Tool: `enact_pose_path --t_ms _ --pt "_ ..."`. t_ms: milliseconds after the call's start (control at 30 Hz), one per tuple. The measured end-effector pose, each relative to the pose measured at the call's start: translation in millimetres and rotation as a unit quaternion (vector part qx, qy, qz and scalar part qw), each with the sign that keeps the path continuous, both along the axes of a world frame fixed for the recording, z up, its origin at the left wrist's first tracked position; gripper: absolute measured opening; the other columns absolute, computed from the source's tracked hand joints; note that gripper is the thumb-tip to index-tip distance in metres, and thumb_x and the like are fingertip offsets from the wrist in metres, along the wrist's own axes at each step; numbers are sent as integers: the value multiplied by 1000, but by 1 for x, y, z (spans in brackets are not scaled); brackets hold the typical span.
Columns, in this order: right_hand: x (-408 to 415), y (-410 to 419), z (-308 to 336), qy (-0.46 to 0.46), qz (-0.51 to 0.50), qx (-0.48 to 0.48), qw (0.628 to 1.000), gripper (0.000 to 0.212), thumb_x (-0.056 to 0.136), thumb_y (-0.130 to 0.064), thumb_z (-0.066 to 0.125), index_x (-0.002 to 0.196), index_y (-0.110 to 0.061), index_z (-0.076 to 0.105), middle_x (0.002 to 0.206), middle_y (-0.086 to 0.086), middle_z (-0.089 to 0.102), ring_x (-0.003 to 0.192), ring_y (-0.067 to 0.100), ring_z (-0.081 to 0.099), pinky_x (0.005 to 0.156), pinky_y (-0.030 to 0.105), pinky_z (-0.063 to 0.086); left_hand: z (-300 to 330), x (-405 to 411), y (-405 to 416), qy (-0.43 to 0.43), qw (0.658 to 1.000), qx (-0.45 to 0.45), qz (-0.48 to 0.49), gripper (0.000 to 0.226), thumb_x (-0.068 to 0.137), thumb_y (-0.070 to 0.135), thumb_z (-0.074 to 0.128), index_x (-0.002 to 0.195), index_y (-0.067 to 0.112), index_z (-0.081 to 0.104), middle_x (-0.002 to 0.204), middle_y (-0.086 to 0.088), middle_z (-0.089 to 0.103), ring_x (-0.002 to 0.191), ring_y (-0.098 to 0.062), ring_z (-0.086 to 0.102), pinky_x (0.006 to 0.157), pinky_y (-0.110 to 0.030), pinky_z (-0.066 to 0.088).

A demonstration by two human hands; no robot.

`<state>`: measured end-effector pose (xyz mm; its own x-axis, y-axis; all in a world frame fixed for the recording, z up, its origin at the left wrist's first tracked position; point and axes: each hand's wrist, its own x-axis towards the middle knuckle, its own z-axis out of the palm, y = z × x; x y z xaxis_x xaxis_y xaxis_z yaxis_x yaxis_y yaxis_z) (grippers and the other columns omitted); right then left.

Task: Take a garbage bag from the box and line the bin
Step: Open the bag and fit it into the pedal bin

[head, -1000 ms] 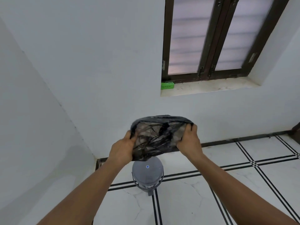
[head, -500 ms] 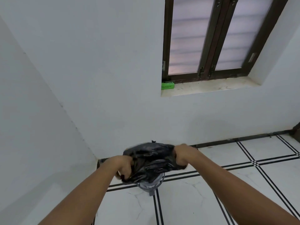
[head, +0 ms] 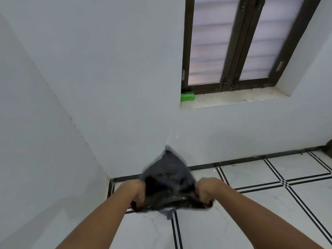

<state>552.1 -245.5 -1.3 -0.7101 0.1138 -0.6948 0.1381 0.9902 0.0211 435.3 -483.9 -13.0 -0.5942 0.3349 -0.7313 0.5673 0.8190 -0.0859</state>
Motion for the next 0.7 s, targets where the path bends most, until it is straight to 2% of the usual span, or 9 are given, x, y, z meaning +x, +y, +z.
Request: enact_pose_path --t_ms 33,100,167,233,367,433,533,600,700 --pt "3 -1 -1 -90 -23 -24 995 37 87 -11 66 122 -3 67 118 16 69 99 30 71 87 35 59 0 1 0 -91 995 -39 30 25 84 19 72 108 13 70 101 -6 68 81 -24 66 78 -35 61" --pt "0 1 -5 -58 -69 -71 993 35 82 -9 67 116 -8 72 107 12 72 86 24 69 80 32 60 1 0 1 -97 989 18 110 28 80 15 73 108 11 69 101 -7 69 76 -21 65 62 -30 56" --pt "-11 5 -6 149 -119 -88 978 40 81 -12 62 120 -14 69 118 9 70 101 27 68 87 36 59 7 -7 7 71 971 161 164 41 77 18 68 117 13 61 117 -9 65 89 -27 69 66 -33 56" --pt "-20 5 1 377 -197 -120 897 50 84 -11 56 133 -13 56 141 9 53 109 31 65 90 40 57 15 -8 13 226 901 306 210 51 82 22 66 130 12 48 141 -11 46 92 -36 69 68 -38 51" --pt "-22 4 17 609 -152 -77 775 77 85 -7 66 152 -12 30 163 5 18 102 27 60 78 38 60 26 2 14 415 797 410 157 55 83 15 75 129 6 47 163 -17 13 57 -30 54 55 -38 47" --pt "-18 6 10 556 -111 -33 823 80 84 -10 68 155 -15 30 161 6 24 107 27 59 83 38 58 17 6 8 405 838 350 108 61 87 18 71 140 9 44 158 -18 27 67 -32 63 62 -42 55" --pt "-6 5 0 192 -63 -9 979 46 85 -13 62 131 -12 62 134 11 59 103 32 68 87 40 60 7 11 -4 151 983 90 50 42 89 24 63 129 16 56 118 -6 64 96 -27 69 84 -39 58" --pt "1 2 -7 17 -74 -50 996 40 82 -12 62 120 -15 72 117 12 71 91 30 72 86 38 62 0 12 -10 -21 997 -4 79 38 84 20 72 119 14 61 100 -4 68 89 -23 69 83 -35 59" --pt "-4 1 -17 49 -124 -120 984 38 75 -13 60 110 -17 76 108 9 73 90 27 71 80 30 59 -14 3 -15 6 994 53 99 49 81 21 74 128 13 62 118 -6 67 95 -21 67 87 -32 59"
